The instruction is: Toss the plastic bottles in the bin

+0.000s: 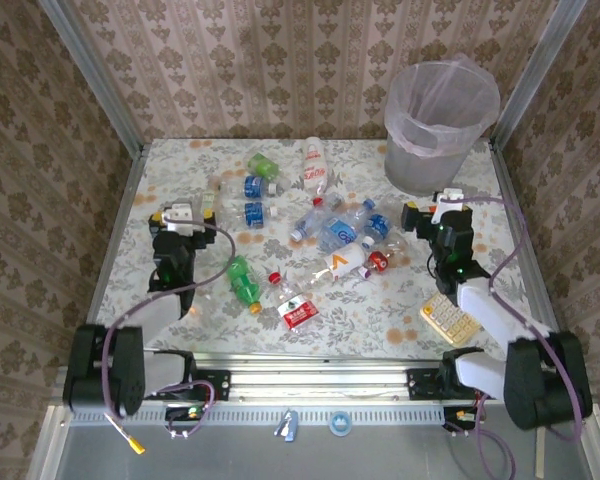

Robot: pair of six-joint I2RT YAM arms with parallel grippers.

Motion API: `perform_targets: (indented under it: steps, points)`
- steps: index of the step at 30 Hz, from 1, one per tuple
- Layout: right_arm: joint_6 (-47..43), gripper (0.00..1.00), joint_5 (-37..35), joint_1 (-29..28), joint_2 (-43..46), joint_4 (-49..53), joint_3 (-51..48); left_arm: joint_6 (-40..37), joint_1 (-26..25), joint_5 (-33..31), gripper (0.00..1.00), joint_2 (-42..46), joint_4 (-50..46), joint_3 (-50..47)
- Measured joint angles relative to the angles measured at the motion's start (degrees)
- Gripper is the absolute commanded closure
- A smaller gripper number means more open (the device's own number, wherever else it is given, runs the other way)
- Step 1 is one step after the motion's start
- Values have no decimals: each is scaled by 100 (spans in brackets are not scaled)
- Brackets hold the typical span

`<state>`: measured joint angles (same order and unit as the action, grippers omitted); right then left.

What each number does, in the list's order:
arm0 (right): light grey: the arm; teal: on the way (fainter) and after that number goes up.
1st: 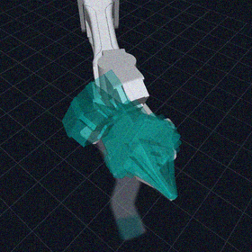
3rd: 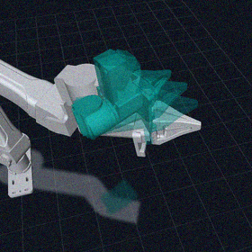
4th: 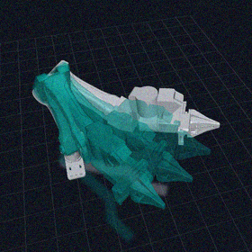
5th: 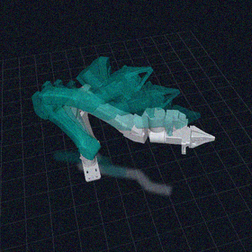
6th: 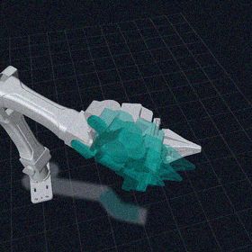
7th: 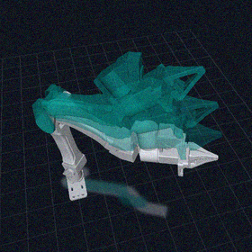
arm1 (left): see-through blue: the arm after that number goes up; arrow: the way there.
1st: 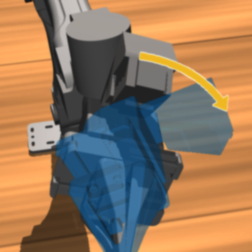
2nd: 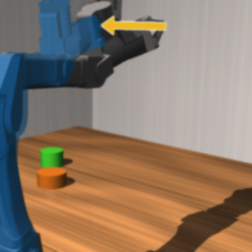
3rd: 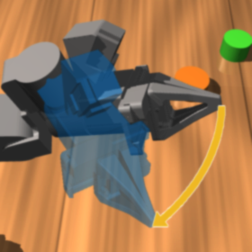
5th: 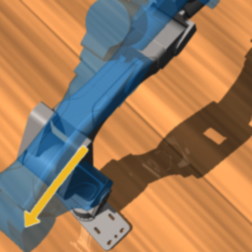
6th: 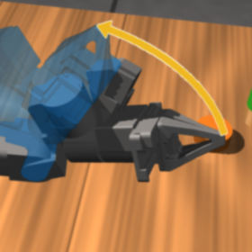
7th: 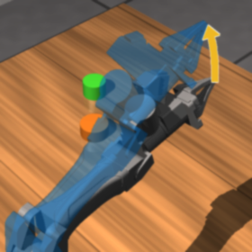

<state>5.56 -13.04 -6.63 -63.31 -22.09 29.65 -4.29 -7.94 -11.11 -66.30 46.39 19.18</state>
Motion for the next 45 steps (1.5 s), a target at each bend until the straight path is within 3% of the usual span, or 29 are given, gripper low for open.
perform_targets:
  steps: [5,9,13,18,22,32,37,45]
  points:
    - [772,0,70,-79,820,1821,654,0,-343,-70,0,914,-955,299]
    - [1580,0,396,-76,911,3359,1593,0,-748,177,0,1261,-1880,1032]
    - [2337,0,953,-76,693,4489,2221,15,-1220,857,0,1351,-2538,1692]
    - [3032,0,1814,-81,396,5431,2304,455,-1685,2044,0,1207,-3757,2437]
    - [3082,0,2280,-160,332,5831,2319,1088,-2295,2474,0,1143,-4920,2896]
    - [2715,0,2826,-498,114,6395,2505,3602,-3893,2334,0,1237,-7678,3176]
    - [2516,0,2957,-579,-254,6461,2809,4892,-4041,2404,0,1078,-8183,3093]
    - [2135,0,3091,-791,-761,6581,3405,6253,-4039,2778,3,225,-7932,2614]
